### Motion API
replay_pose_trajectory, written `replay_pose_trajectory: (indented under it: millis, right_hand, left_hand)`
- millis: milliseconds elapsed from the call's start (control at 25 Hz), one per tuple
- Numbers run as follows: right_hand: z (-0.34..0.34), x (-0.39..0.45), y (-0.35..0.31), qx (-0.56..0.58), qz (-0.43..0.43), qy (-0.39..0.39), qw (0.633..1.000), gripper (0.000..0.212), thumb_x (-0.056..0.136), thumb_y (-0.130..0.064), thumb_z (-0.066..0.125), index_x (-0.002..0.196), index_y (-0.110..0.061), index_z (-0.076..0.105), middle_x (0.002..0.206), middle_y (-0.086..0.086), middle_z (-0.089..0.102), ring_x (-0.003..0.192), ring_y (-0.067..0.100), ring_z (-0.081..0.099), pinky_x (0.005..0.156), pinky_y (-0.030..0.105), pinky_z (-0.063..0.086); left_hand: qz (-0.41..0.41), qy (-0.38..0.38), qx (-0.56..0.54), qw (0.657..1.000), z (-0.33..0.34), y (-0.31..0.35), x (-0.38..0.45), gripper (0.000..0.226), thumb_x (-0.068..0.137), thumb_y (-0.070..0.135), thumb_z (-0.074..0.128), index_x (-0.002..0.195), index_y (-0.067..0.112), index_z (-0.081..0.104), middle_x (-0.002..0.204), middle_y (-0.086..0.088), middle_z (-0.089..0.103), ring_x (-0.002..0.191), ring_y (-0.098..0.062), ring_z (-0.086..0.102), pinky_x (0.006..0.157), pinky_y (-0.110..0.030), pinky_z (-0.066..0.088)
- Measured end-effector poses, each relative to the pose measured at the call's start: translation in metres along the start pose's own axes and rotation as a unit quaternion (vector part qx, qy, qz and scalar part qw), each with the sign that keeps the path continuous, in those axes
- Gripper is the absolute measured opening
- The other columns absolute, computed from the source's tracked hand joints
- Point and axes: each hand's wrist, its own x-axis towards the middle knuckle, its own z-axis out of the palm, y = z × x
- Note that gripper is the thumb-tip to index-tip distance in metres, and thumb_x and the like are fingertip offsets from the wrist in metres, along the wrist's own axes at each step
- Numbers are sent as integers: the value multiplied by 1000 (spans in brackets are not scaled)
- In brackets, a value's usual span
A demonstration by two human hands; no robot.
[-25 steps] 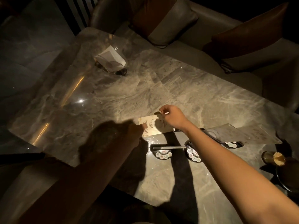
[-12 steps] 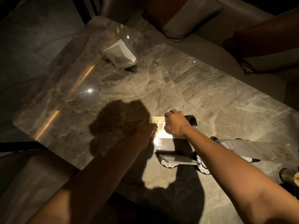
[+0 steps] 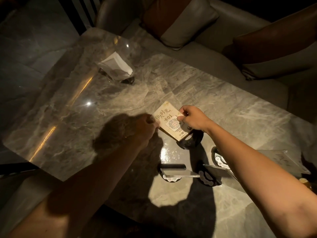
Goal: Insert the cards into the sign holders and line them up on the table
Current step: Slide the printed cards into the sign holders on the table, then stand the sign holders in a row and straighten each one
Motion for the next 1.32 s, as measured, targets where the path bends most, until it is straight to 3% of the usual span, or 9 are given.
replay_pose_trajectory:
  millis: [120, 280, 360, 440, 640, 760, 880, 1000, 1320]
  right_hand:
    - [-18, -14, 7, 35, 3, 54, 998, 17, 93, -11, 67, 101, 2, 59, 103, 17, 71, 87, 21, 64, 79, 43, 56]
    - [-29, -38, 24, 54, 3, 75, 996, 14, 89, -5, 68, 102, -1, 63, 105, 11, 74, 96, 26, 70, 79, 33, 57]
    - [-30, -54, 29, 48, -4, 62, 997, 24, 87, -1, 68, 110, -9, 67, 106, 1, 73, 95, 18, 68, 79, 21, 54]
    - [-28, -66, 37, 22, 3, 62, 998, 24, 86, -3, 70, 108, -14, 68, 98, 0, 72, 91, 18, 66, 79, 29, 52]
    - [-21, -89, 55, -34, 23, 73, 996, 10, 87, -10, 71, 94, -15, 65, 86, 5, 69, 83, 26, 63, 70, 33, 46]
    - [-24, -104, 62, -6, 28, 79, 996, 17, 88, -5, 65, 102, -14, 69, 96, 4, 72, 94, 26, 68, 86, 39, 54]
    - [-44, -135, 67, 46, 22, 152, 987, 30, 92, 2, 58, 119, -7, 68, 112, 4, 70, 108, 21, 66, 101, 39, 51]
    - [-71, -179, 76, 83, 21, 259, 962, 30, 96, -2, 58, 124, -6, 67, 118, 1, 69, 109, 13, 63, 99, 28, 47]
    - [-108, -270, 161, 95, 104, 410, 901, 49, 93, -13, 68, 140, -15, 57, 143, 7, 58, 133, 23, 51, 107, 31, 38]
  left_hand:
    - [50, -7, -17, 999, 4, 20, 12, 7, 88, 6, 68, 92, 4, 63, 86, -15, 72, 59, -11, 62, 47, -11, 49]
    - [88, -63, -83, 991, 15, 35, 11, 18, 81, 1, 72, 81, 19, 66, 75, -6, 65, 75, -26, 68, 70, -38, 59]
    - [135, -83, -74, 985, 22, 37, 4, 20, 79, -2, 73, 81, 17, 69, 76, -5, 65, 68, -19, 66, 61, -31, 59]
    - [153, -118, -78, 978, 27, 37, -5, 24, 79, -7, 73, 79, 17, 69, 72, -2, 63, 61, -14, 58, 55, -27, 52]
    - [146, -170, -55, 973, 38, 29, -21, 17, 81, -5, 75, 89, 11, 72, 80, -2, 68, 73, -17, 64, 73, -36, 57]
    - [150, -152, -26, 977, 42, 38, -31, 17, 84, 0, 69, 96, 10, 74, 82, 0, 69, 78, -20, 64, 75, -34, 54]
    - [183, -123, -9, 975, 51, 60, -44, 15, 84, 8, 65, 88, 20, 74, 82, 6, 69, 80, -13, 64, 79, -33, 53]
    - [280, -134, 30, 950, 77, 88, -64, 11, 81, 20, 70, 91, 23, 73, 92, 7, 72, 90, -10, 66, 87, -28, 51]
    - [356, -304, 131, 874, 194, 120, -133, 36, 81, 29, 78, 113, 17, 71, 104, 1, 71, 98, -12, 67, 90, -26, 53]
